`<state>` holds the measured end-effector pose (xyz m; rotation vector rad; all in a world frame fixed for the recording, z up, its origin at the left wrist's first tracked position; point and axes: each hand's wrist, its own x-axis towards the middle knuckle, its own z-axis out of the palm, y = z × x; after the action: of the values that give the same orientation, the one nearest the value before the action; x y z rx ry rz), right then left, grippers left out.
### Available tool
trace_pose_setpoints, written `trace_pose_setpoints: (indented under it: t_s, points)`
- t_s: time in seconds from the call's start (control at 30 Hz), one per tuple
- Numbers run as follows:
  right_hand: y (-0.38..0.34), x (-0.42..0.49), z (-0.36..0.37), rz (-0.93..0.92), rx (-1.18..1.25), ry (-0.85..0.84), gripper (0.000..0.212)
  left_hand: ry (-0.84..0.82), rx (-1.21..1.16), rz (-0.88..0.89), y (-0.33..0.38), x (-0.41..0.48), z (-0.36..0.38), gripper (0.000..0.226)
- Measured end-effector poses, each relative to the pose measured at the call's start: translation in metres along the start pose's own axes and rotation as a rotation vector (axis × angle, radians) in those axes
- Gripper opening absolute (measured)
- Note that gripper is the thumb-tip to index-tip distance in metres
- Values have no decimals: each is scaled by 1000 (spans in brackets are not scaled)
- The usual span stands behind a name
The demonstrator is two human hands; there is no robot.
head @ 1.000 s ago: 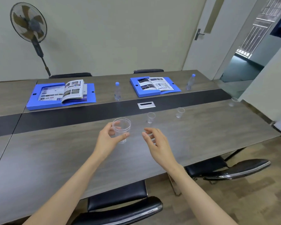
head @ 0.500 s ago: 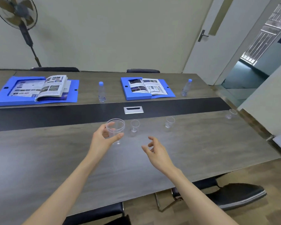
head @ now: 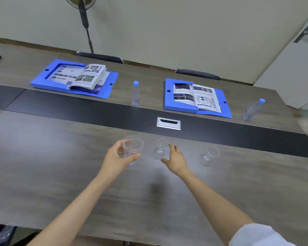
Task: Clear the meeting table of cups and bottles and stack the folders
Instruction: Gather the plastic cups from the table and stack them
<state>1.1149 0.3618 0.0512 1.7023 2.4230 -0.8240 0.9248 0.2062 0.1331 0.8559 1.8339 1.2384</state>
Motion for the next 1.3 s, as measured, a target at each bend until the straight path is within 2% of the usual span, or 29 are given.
trace_pose_setpoints:
  t_s: [0.13,0.23,0.3,0.43,0.5,0.63,0.7,0.8,0.9,1.0,1.13,1.17,1.3]
  points:
    - [6,64,4,-75,-41,-60,93,93,40,-39,-7,3,20,53]
    - [9,101,12,-134,-170,-112,92,149,57,-74,-14,9,36,51]
    - [12,117,21,-161,-230,-129,82,176,68,-91,-16,11,47,47]
    - [23,130,39,-268,-205,-61,45,223,79,-105,-23,15,61,51]
    - [25,124,38,-240,-68,-22,47,228,88,-117,-25,14,65,54]
    - [16,89,-7,-118,502,100,60,216,102,-136,-26,8,71,62]
    - [10,59,-48,-168,679,184,53,176,120,-123,-20,6,75,63]
    - [-2,3,-104,-324,817,212,49,99,125,-76,-2,4,83,56]
    - [-11,-52,-130,-472,701,236,54,17,102,23,18,-2,91,57]
    - [-12,-89,-133,-515,534,257,58,-69,61,85,35,-15,95,63]
    - [-7,-122,-136,-514,401,164,85,-145,27,138,48,-36,99,60]
    - [-4,-130,-138,-473,418,173,85,-150,21,147,51,-41,99,58]
    - [22,-142,-140,-286,508,263,50,-125,30,169,59,-49,103,52]
